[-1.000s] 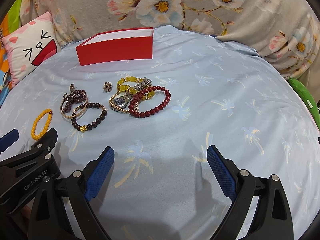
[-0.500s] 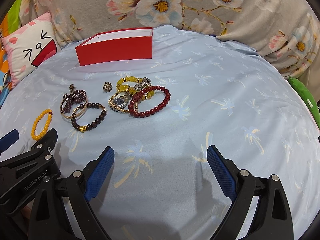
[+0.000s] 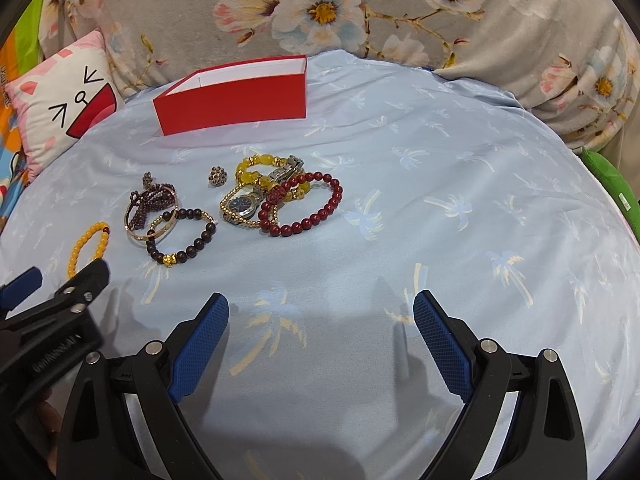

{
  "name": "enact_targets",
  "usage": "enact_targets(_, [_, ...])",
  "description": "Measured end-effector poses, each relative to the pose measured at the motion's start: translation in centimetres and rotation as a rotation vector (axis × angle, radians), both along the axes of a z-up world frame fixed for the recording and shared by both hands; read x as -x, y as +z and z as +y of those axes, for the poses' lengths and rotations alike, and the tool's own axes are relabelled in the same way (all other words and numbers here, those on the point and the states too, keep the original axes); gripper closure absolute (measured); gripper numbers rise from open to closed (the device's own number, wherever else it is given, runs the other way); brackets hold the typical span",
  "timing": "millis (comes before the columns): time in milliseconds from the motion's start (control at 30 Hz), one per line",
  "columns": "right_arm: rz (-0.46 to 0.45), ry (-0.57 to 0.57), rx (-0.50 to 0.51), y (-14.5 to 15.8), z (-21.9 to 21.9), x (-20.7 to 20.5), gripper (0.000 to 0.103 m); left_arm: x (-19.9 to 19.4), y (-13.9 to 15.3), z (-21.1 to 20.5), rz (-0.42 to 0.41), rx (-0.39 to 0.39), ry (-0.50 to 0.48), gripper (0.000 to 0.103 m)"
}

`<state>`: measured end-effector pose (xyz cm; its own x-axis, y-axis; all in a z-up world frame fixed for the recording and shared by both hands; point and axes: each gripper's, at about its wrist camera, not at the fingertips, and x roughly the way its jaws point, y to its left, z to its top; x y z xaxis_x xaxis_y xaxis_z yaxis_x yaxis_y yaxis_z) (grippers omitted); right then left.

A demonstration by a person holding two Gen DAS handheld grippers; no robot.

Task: Organize jewelry
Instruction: 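Grasp the yellow amber bracelet with the left tool while the right tool grasps the dark red bracelet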

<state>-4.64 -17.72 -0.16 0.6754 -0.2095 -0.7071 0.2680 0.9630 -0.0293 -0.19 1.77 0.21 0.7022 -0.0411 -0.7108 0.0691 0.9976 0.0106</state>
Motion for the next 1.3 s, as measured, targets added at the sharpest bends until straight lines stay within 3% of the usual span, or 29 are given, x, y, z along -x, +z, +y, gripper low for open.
enact_targets(133, [0.006,-0.025,0.02,0.2,-0.8,0.0,0.013,-1.2,-0.3,2.9,0.058,0.02,0.065,0.008])
enact_targets(233, [0.016,-0.038,-0.013,0.5,-1.9,-0.3,0.013,-1.8,0.0,4.6,0.041,0.069,0.103,0.008])
enact_targets(467, [0.029,-0.044,-0.027,1.1,-2.6,-1.5,0.013,-4.2,-0.4,4.0,0.082,0.046,0.071,0.011])
enact_targets(533, [0.031,-0.042,-0.023,1.2,-2.6,-1.9,0.013,-4.7,-0.8,3.9,0.099,0.042,0.063,0.025])
enact_targets(767, [0.047,-0.037,-0.035,1.3,-3.1,-3.6,0.014,-5.6,-0.9,3.4,0.09,0.026,0.03,0.05])
enact_targets(867, [0.053,-0.034,-0.043,1.4,-3.5,-4.6,0.023,-5.9,-0.8,3.2,0.083,0.028,0.014,0.067])
enact_targets(933, [0.06,-0.03,-0.061,1.4,-3.7,-5.4,0.029,-6.3,-0.7,3.0,0.083,0.034,0.005,0.083])
enact_targets(1000, [0.068,-0.027,-0.071,1.2,-3.9,-6.1,0.041,-6.5,-0.7,3.0,0.084,0.044,-0.002,0.092])
enact_targets(1300, [0.118,-0.021,-0.101,-0.2,-4.6,-9.0,0.063,-6.8,-0.8,2.4,0.072,0.04,-0.016,0.095])
